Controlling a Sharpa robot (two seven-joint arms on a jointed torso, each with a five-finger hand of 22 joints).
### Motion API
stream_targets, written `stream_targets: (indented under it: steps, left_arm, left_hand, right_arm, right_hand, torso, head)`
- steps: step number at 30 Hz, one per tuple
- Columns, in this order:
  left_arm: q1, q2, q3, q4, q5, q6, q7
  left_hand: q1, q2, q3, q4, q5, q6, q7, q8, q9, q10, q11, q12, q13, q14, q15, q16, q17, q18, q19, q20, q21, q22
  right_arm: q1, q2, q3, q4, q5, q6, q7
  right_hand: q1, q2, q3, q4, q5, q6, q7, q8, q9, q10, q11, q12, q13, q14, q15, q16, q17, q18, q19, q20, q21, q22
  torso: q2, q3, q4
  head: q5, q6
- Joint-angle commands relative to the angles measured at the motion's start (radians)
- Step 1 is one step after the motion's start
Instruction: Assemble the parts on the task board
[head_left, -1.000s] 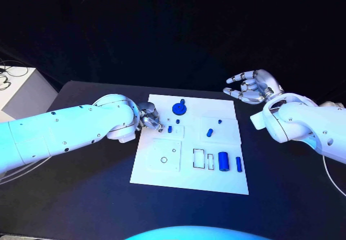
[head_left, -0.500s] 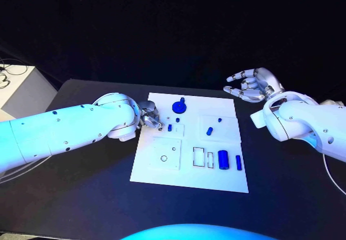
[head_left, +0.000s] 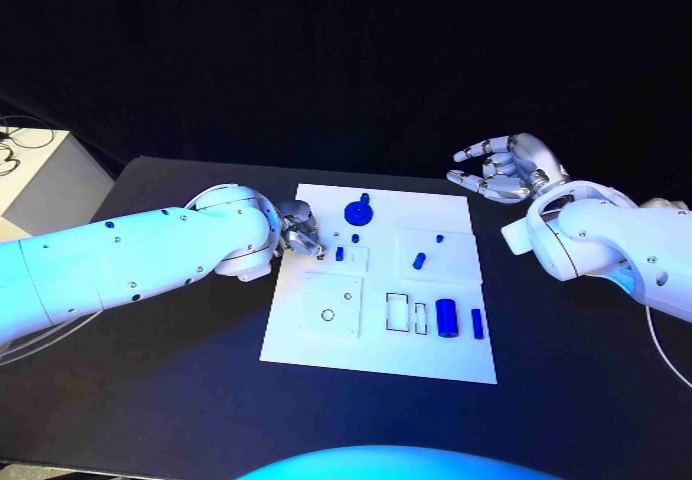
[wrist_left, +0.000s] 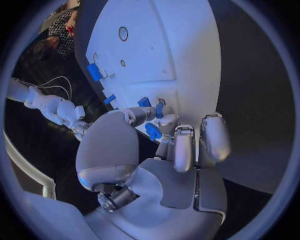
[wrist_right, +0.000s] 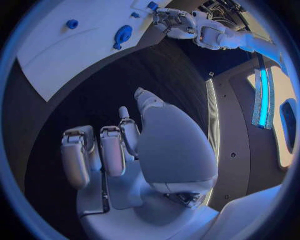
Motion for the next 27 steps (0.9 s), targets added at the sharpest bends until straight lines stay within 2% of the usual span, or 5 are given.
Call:
stream_targets:
  steps: [1,27]
  left_arm:
    - [-0.004,0.001,-0.002,0.0,-0.01,0.034,-0.004]
    - [-0.005,-0.004,-0.002,0.004,-0.009,0.051,-0.005]
  left_hand:
    - [0.002,0.013,0.145,-0.137,0.006,0.025,-0.017,0.004,0.077,0.008,-0.003,0.004,0.001,0.095,-0.005,0.007,0.235,-0.01,0.003,0.001,0.005,0.001]
    - [-0.001,0.013,0.149,-0.141,0.006,0.026,-0.018,0.004,0.077,0.008,-0.003,0.004,0.001,0.095,-0.006,0.007,0.236,-0.01,0.005,0.0,0.006,0.003]
  right_arm:
    - [0.0,0.0,0.0,0.001,-0.006,0.009,0.003]
    - [0.0,0.001,0.0,-0.002,-0.006,0.011,0.004]
  right_hand:
    - [-0.006,0.0,0.005,0.001,-0.004,-0.009,0.0,0.006,-0.002,-0.006,0.0,-0.003,0.055,0.056,0.006,-0.004,0.168,-0.007,0.105,0.003,0.004,0.263]
    - [-0.006,0.0,0.005,0.001,-0.004,-0.009,0.0,0.006,-0.002,-0.006,0.0,-0.003,0.055,0.056,0.006,-0.004,0.168,-0.007,0.105,0.003,0.004,0.263]
  torso:
    - [0.0,0.0001,0.0004]
    - [0.0,0.001,-0.0011]
  head:
    - [0.001,-0.001]
    - [0.002,-0.01]
